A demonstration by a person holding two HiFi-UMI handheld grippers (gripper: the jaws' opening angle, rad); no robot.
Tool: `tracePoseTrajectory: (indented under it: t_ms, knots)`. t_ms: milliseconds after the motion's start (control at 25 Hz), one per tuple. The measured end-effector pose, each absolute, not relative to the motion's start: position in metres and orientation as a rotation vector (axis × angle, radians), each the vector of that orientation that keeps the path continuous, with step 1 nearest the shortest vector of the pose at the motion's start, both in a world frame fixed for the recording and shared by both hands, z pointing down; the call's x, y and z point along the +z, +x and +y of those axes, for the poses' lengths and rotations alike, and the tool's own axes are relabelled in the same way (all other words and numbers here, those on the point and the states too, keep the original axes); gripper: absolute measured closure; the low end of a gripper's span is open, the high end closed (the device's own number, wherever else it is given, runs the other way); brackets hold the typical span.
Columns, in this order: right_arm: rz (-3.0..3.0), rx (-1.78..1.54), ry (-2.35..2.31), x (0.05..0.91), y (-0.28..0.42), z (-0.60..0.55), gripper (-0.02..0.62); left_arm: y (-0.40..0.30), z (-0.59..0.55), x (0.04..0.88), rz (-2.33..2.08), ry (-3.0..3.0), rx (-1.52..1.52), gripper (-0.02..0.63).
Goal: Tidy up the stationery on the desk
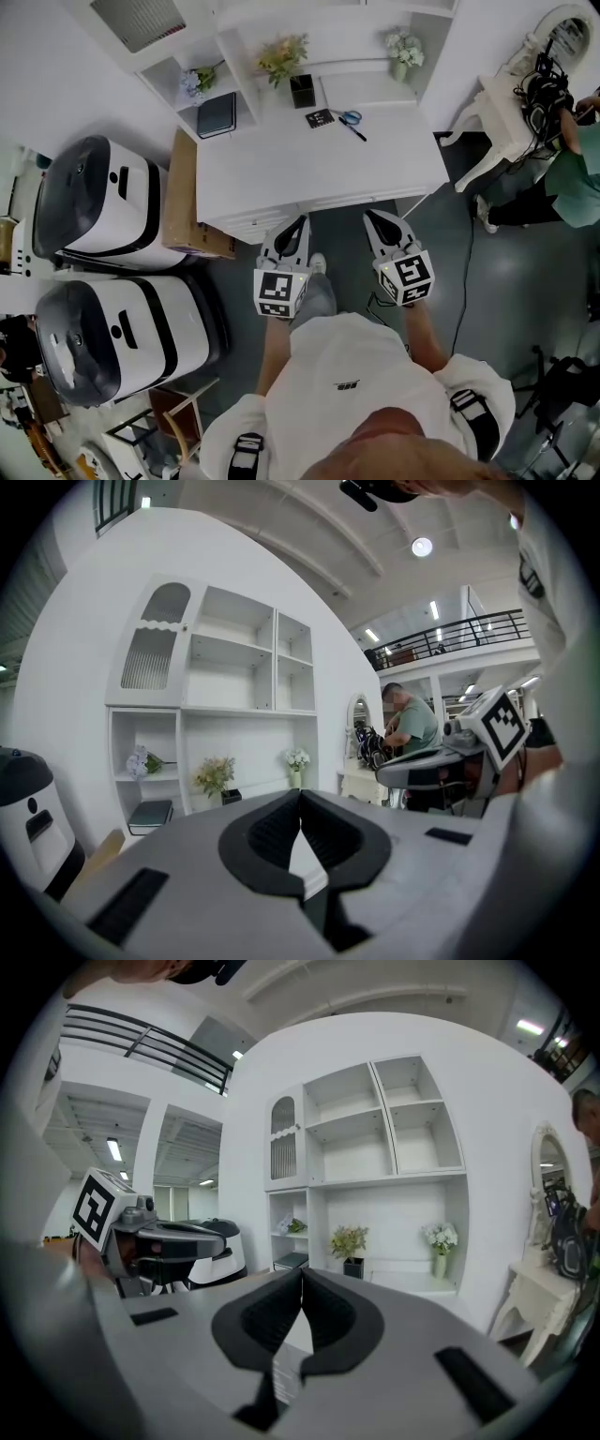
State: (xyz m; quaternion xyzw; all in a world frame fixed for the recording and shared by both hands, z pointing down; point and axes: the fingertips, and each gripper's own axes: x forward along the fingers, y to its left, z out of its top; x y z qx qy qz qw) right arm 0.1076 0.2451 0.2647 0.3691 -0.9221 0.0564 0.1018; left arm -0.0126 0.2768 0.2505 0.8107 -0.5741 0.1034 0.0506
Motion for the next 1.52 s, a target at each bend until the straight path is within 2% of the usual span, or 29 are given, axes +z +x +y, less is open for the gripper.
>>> tracePoseTrajectory:
  t_ms: [840, 1520]
  knots:
    - [-2.572, 0.199, 1.283, 0.271, 0.062, 0.082, 0.6, -0.063, 0.093, 0.26, -1.505, 2.567, 0.314, 0.606]
    - [-2.487, 0.236, 1.373, 0.284, 0.029, 0.02, 0.6, -0.092, 0.019, 0.276, -1.366, 2.621, 0.31, 0.606]
